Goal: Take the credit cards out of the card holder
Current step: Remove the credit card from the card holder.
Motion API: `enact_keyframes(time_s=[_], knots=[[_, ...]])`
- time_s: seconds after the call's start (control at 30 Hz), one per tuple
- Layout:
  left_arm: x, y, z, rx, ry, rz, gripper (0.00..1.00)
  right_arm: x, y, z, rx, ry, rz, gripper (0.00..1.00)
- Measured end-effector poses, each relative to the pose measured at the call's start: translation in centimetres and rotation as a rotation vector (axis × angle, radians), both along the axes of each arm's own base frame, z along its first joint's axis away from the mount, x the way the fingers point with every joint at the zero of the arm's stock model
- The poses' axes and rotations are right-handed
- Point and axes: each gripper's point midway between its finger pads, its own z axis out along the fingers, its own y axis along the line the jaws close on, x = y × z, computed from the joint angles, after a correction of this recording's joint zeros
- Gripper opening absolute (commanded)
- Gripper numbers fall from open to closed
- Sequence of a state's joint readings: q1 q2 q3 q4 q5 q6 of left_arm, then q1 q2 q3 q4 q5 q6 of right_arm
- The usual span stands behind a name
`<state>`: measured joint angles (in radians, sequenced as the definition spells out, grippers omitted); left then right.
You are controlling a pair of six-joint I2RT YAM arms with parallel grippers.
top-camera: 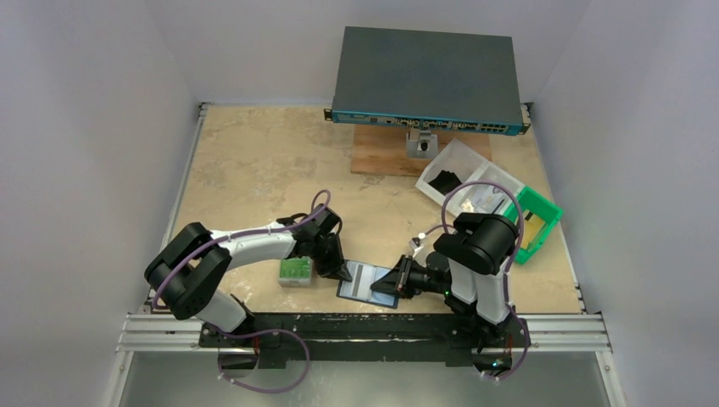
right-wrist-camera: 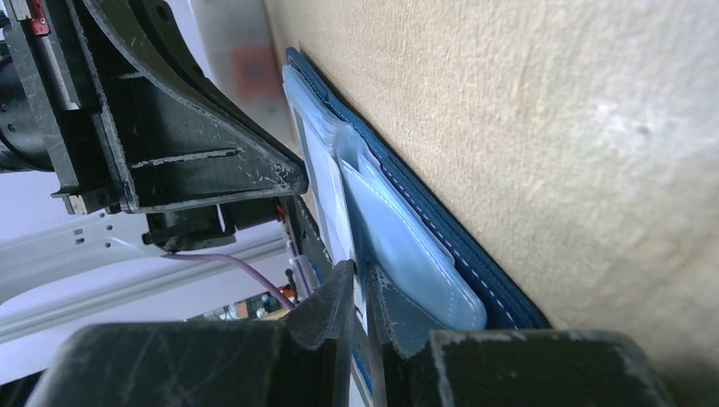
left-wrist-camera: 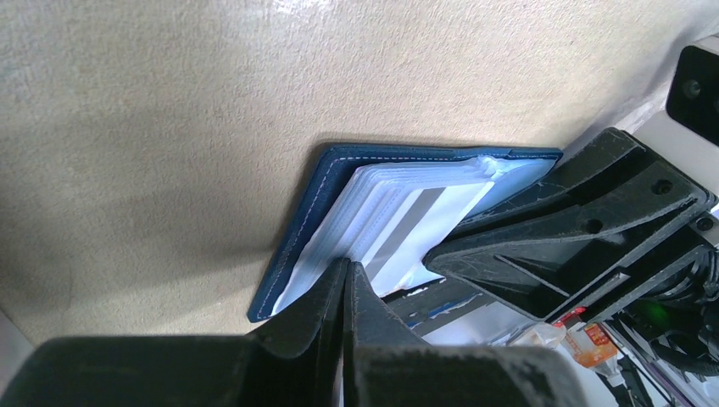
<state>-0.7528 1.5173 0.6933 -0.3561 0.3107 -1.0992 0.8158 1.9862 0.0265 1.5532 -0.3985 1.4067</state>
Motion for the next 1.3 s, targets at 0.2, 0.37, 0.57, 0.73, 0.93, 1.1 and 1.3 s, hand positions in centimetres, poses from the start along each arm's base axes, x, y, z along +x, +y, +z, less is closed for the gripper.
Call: enact_keyframes(time_s=[0.2,0.37,0.57,0.73,0.93,1.1,1.3], knots=[[0.0,0.0,0.0,-0.001,0.0,0.002,0.0,0.1,-0.2,0.1,-0.006,-0.025,-0.006,0.04],[0.0,0.0,0.0,-0.001,0.001,0.002,0.0,0.1,-0.2,0.1,-0.008,-0.024,-0.007,0.04],[0.0,0.1,0.0,0.0,0.002,0.003,0.0,0.4,-0.3,0.3,-0.004,-0.033,-0.015,0.21],[0.1,0.2,0.0,0.003,0.003,0.007,0.0,0.6,0.0,1.3,0.021,-0.07,-0.014,0.38],[0.1,0.2,0.0,0.003,0.003,0.007,0.0,0.6,-0.1,1.0,0.011,-0.073,-0.011,0.23],[0.1,0.2,0.0,0.003,0.002,0.007,0.0,0.5,-0.3,0.5,-0.001,-0.055,-0.011,0.22],[0.1,0.4,0.0,0.015,0.003,0.01,0.0,0.3,-0.3,0.2,-0.001,-0.02,-0.008,0.22]])
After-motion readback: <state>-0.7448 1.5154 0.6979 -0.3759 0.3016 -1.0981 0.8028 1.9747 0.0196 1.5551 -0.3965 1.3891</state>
